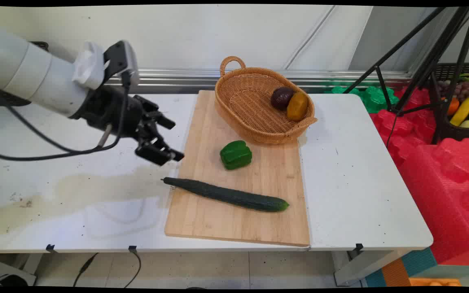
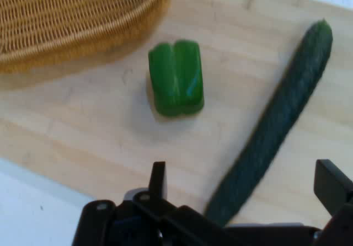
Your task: Pick up the potato from the vegetable basket
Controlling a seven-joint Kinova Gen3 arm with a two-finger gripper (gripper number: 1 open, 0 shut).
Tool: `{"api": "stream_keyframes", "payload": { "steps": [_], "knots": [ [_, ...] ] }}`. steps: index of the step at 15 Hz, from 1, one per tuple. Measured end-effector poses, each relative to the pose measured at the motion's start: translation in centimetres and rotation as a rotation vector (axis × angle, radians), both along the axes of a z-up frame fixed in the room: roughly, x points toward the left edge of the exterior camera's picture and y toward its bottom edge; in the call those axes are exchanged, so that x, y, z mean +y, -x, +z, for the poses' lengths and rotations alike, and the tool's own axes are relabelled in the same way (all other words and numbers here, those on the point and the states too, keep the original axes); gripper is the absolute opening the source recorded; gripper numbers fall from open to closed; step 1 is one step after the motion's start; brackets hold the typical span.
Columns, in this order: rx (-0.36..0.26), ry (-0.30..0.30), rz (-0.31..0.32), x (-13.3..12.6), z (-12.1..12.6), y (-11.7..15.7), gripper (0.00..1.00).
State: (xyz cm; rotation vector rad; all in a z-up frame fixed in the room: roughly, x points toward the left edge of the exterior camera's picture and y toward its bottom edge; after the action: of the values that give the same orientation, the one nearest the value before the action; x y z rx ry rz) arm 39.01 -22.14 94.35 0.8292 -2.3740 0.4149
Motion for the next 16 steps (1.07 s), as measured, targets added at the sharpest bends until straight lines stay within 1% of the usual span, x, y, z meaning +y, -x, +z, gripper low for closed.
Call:
{"api": "stream_keyframes", "payload": {
  "steps": [3, 6, 8, 12, 16],
  "knots": [
    [0.018, 0.029, 0.018, -1.9, 1.3, 2.0, 1.0],
    [0.041, 0.063, 0.034, -4.4, 2.5, 4.5, 1.0],
    [0.055, 0.083, 0.053, -6.5, 3.1, 6.3, 1.0],
    [0.057, 0.108, 0.093, -10.9, 3.4, 9.5, 1.0],
    [0.032, 0.119, 0.136, -15.9, 2.4, 12.3, 1.0]
  ]
}}
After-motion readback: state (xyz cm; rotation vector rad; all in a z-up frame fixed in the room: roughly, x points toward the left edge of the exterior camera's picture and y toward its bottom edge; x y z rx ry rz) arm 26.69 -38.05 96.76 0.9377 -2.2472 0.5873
